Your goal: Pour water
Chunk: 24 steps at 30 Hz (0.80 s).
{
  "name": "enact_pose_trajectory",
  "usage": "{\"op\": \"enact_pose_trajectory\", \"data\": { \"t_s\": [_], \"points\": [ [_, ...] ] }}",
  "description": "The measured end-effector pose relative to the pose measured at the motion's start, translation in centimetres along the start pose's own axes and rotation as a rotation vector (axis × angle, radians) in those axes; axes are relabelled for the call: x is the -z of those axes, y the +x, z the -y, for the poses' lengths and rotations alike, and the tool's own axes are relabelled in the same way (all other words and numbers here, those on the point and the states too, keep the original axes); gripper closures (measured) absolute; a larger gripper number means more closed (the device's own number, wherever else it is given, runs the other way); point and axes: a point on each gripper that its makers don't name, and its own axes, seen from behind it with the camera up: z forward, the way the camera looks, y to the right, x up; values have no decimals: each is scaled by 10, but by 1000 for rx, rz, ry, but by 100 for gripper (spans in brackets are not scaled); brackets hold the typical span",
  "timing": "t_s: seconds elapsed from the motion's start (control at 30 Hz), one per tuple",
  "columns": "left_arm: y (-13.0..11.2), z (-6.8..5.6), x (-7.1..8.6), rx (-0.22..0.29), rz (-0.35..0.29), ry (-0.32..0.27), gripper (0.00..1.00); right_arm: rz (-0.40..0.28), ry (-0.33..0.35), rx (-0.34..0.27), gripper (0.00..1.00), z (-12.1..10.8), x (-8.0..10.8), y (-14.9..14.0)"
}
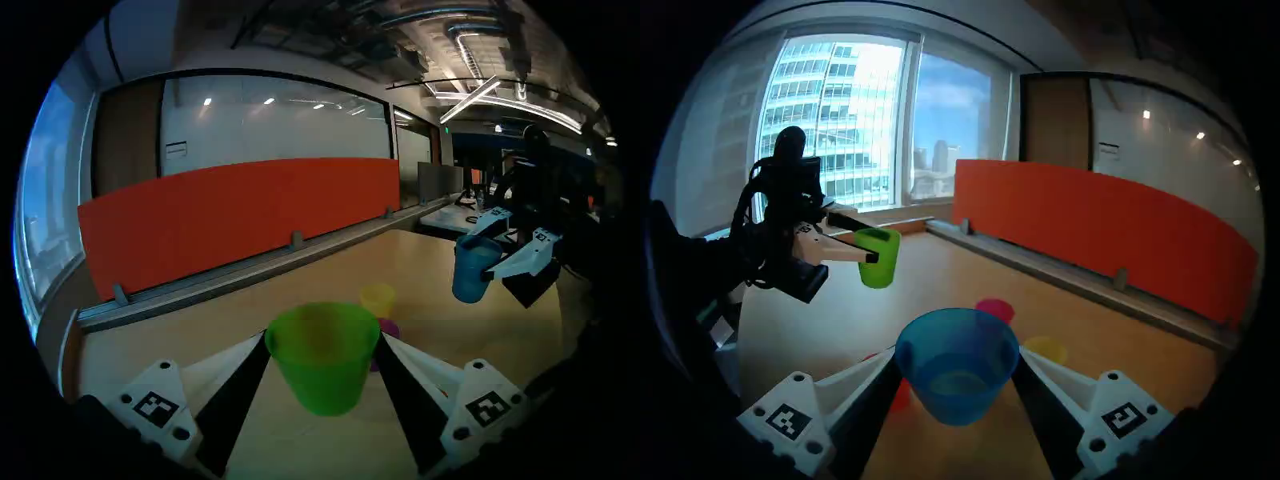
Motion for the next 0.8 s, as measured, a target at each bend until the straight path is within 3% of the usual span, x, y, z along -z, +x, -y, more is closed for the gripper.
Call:
{"op": "enact_pose_trajectory", "data": {
  "t_s": [0.8],
  "points": [
    [30, -19, 15, -3, -86, -4, 11, -83, -17, -1, 10, -1, 11, 33]
  ]
}}
